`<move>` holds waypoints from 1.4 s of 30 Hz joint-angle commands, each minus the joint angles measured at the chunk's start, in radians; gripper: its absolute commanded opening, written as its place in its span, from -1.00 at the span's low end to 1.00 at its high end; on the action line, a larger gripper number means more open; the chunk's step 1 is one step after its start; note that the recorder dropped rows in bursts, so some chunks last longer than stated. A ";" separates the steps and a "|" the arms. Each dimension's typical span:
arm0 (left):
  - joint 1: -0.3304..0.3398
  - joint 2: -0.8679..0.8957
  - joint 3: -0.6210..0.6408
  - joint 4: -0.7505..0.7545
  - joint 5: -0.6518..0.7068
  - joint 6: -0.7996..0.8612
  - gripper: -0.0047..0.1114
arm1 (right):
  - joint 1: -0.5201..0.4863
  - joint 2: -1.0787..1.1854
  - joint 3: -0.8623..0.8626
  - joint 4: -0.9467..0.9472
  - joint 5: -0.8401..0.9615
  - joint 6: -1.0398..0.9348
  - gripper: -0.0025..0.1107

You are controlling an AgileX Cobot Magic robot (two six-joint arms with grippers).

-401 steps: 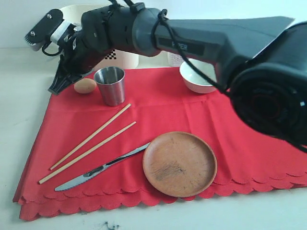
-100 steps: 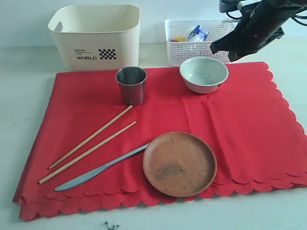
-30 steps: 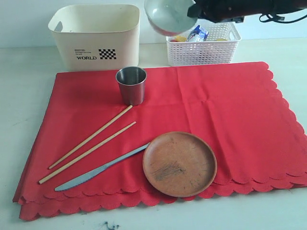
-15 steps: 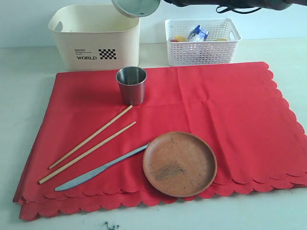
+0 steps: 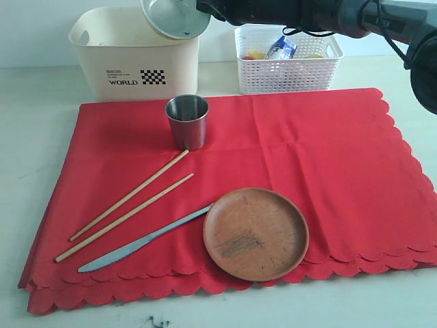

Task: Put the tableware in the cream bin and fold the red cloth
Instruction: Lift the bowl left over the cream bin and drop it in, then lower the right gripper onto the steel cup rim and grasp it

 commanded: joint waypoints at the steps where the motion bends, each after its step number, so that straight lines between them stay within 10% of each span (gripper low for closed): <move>1: -0.004 -0.006 0.000 -0.006 0.001 -0.003 -0.83 | 0.003 -0.006 -0.016 0.016 0.014 -0.002 -0.96; 25: -0.004 -0.006 0.000 -0.006 0.001 -0.003 -0.83 | -0.003 -0.009 -0.016 -0.089 -0.015 0.005 -0.22; 42: -0.004 -0.006 0.000 -0.006 0.001 -0.003 -0.83 | -0.128 -0.118 -0.016 -0.642 0.553 0.343 -0.22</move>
